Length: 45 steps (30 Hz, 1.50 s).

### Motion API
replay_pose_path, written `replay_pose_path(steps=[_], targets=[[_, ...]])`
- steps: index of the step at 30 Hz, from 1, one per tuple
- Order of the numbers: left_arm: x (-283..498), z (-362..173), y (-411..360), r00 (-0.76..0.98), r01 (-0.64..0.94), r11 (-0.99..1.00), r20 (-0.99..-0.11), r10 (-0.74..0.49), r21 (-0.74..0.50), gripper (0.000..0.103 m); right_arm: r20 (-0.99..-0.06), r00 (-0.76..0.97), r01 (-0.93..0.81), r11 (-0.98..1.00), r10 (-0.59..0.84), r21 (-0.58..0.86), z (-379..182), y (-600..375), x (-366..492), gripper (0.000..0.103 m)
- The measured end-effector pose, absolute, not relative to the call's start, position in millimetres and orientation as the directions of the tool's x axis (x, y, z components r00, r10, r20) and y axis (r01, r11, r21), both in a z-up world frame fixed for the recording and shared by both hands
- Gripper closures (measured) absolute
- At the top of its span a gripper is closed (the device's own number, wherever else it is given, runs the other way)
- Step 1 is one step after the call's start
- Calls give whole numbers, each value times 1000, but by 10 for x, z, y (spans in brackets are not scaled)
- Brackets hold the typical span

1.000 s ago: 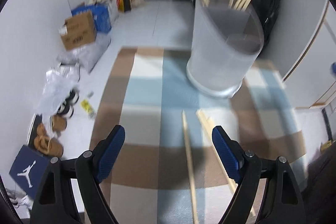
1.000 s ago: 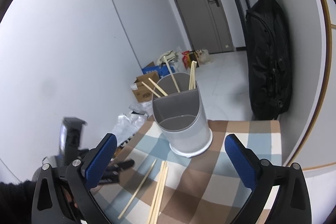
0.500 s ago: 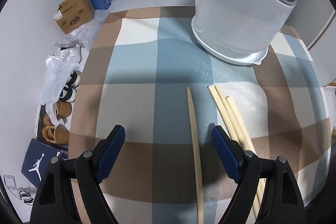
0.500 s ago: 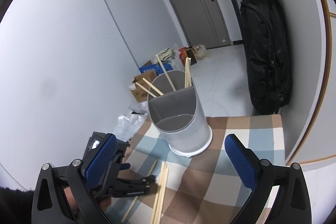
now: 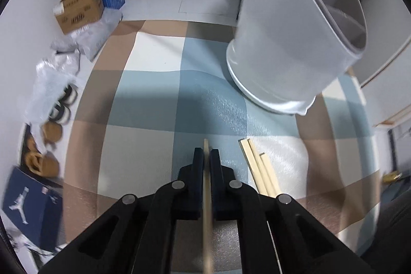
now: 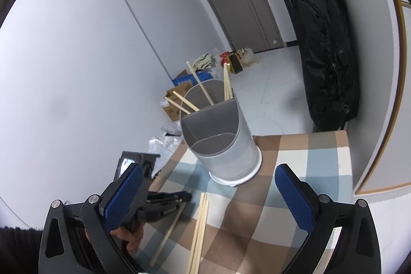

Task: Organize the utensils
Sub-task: 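Lower both tools back toward the chopstick pile on the cloth, then grasp one chopstick with the left tool while the right tool grasps another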

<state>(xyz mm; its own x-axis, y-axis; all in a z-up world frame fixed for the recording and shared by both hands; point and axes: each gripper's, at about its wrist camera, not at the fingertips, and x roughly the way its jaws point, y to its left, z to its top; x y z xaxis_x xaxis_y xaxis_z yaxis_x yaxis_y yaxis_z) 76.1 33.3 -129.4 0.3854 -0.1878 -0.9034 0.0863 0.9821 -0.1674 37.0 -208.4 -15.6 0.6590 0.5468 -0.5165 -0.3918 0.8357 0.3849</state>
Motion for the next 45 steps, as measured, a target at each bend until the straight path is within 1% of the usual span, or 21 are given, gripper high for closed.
replay_pose_path(steps=[3,6,7,8,9,10,11,12,14,15,17,21,23,29,33,35,37,43,45], targets=[[732,-1251,356,415,66,983,-891,-184,-172,102,-539,643,-408,839,544,360,-207,-1985,378,0],[664,-1127,472,456,33,972,-861,-223,-234,103,-573,610,-432,836,547,338,-282,-1862,399,1],[645,-1076,491,477,26,969,-849,-226,-244,103,-590,593,-443,834,548,329,-321,-1802,410,3],[639,-1017,522,502,18,967,-834,-229,-255,103,-609,572,-454,830,550,323,-368,-1747,425,9],[594,-930,588,536,7,959,-809,-242,-282,103,-627,552,-463,828,549,317,-410,-1693,443,13],[585,-875,623,561,-4,954,-790,-247,-301,103,-648,534,-470,827,544,307,-454,-1642,461,20],[581,-823,674,585,-14,948,-772,-250,-318,102,-673,514,-478,829,532,290,-509,-1575,483,26],[541,-742,736,616,-20,940,-745,-256,-340,102,-699,493,-487,830,518,272,-573,-1500,508,30],[543,-674,831,656,-29,929,-709,-261,-369,103,-742,454,-504,829,493,243,-682,-1359,554,42],[527,-633,864,672,-30,923,-692,-266,-384,103,-763,435,-512,828,477,226,-735,-1286,582,45],[526,-601,896,696,-23,919,-666,-268,-394,103,-795,402,-537,820,455,198,-838,-1146,625,56],[508,-533,964,723,12,920,-632,-279,-392,103,-835,351,-572,803,423,166,-1014,-883,733,64],[500,-529,991,727,20,917,-624,-286,-398,103,-847,322,-577,797,423,179,-1116,-774,829,71],[478,-514,1099,728,34,907,-612,-310,-419,102,-881,296,-560,814,369,153,-1354,-569,1012,74],[448,-487,1187,730,39,896,-600,-328,-443,103,-887,288,-557,816,362,152,-1398,-506,1063,75],[441,-474,1207,732,36,892,-596,-331,-450,103,-896,281,-560,817,343,137,-1446,-453,1080,78],[442,-466,1236,729,34,885,-594,-339,-464,103,-903,277,-553,823,330,131,-1493,-417,1105,79],[447,-469,1270,732,30,878,-588,-345,-478,103,-892,315,-532,839,324,116,-1478,-404,1142,80],[447,-468,1266,731,32,881,-590,-343,-472,102,-897,304,-520,845,320,125,-1514,-426,1154,80]])
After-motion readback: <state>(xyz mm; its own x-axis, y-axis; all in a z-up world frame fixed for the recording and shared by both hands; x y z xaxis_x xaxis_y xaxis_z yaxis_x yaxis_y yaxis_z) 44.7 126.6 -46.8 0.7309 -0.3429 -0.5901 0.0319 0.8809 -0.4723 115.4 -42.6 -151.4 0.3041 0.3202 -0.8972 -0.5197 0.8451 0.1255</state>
